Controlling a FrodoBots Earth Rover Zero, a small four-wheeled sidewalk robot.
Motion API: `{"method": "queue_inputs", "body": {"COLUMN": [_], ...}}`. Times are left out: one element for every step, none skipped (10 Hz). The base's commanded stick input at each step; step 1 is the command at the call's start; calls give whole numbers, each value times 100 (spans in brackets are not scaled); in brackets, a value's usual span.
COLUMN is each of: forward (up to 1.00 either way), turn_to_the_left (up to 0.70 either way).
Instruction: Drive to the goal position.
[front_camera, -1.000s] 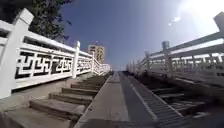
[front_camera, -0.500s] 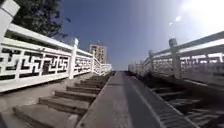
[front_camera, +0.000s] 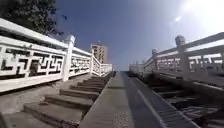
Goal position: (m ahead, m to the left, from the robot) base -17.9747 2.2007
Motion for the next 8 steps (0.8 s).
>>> {"method": "queue_inputs", "body": {"forward": [70, 70, 70, 70, 70, 70, 70, 70], "turn_to_the_left": [0, 0, 0, 0, 0, 0, 0, 0]}}
